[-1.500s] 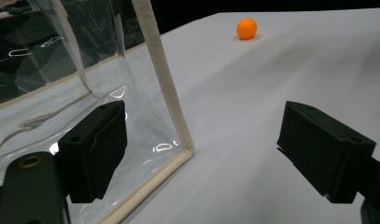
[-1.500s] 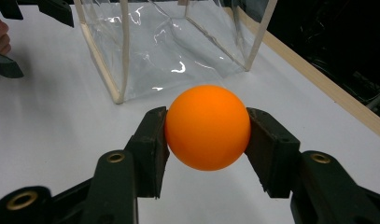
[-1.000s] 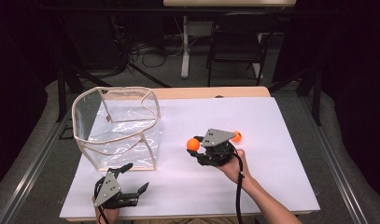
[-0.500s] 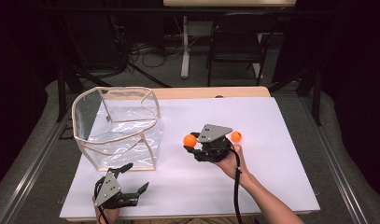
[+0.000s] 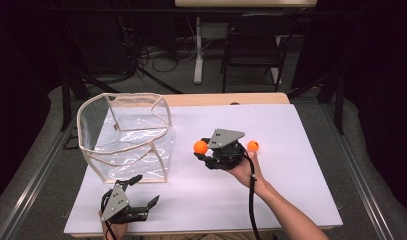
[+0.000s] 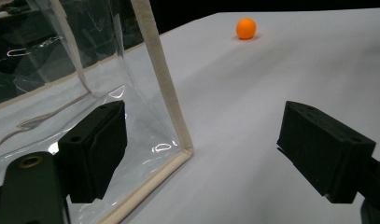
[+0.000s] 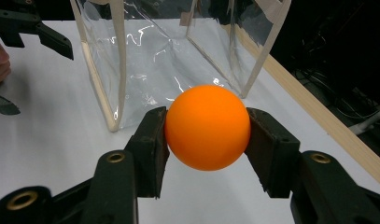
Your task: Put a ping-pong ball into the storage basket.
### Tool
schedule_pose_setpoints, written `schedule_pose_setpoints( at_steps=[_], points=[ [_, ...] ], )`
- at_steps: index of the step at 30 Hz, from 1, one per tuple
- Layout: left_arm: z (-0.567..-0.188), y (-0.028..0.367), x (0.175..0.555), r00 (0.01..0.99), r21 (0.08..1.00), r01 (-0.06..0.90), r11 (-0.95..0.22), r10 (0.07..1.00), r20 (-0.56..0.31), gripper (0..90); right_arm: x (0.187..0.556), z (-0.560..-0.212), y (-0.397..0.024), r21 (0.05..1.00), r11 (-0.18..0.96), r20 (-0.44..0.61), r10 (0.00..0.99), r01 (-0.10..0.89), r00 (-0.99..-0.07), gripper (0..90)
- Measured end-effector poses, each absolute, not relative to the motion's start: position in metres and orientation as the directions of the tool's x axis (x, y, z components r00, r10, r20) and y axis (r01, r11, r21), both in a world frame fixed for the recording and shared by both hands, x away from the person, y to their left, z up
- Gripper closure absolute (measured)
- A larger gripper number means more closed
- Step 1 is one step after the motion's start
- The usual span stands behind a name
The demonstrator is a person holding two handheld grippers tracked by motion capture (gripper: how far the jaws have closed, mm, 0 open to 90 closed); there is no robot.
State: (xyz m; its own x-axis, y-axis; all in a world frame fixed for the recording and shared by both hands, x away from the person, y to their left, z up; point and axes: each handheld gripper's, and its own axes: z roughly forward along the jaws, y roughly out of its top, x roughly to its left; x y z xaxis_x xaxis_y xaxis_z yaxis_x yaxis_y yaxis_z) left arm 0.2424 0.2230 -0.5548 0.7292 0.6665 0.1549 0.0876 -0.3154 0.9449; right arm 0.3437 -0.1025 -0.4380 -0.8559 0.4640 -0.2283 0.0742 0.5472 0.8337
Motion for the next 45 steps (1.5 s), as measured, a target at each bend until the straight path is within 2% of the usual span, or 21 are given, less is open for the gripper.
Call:
schedule_pose_setpoints(
  at_steps=[45],
  points=[
    [-0.555, 0.223, 0.242, 0.731, 0.946, 0.086, -0.312, 0.665, 0.153, 15.7, 0.361, -0.415, -0.082, 0.802, 0.594, -0.258, 0.431, 0.057, -0.865, 50.6]
  ],
)
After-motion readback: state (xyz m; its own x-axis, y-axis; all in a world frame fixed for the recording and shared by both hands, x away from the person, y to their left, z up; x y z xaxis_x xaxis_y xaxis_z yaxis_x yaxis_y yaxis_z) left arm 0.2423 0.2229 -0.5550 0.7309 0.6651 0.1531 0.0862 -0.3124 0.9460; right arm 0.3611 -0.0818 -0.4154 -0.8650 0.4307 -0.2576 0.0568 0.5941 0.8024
